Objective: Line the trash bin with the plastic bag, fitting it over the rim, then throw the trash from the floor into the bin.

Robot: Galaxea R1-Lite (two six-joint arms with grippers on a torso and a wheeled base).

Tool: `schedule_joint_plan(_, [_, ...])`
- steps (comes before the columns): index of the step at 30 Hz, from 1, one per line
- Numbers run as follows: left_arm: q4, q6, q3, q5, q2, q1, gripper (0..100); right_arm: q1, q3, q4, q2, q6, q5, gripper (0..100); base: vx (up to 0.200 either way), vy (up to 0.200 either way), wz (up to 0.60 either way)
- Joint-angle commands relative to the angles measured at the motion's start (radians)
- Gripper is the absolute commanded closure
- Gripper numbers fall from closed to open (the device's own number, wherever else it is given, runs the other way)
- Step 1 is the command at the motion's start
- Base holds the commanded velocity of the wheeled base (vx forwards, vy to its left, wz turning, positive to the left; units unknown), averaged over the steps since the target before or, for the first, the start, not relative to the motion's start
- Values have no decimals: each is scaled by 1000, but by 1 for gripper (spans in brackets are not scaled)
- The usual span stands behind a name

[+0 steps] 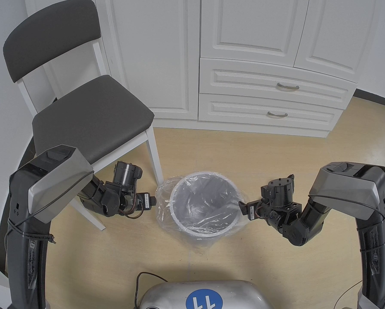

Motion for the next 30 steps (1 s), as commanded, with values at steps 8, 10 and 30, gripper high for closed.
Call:
schedule_joint_plan(8, [113, 9, -327, 43, 226, -18, 0, 100, -11, -104, 19, 4, -64, 0, 0, 0, 0])
schedule_joint_plan(10, [145, 9, -363, 43, 243, -23, 0, 115, -27, -113, 31, 4, -65, 0, 0, 0, 0])
schedule_joint_plan(30, [218, -25, -465, 80, 295, -41, 0, 197, -610, 695, 66, -120, -171, 0, 0, 0, 0])
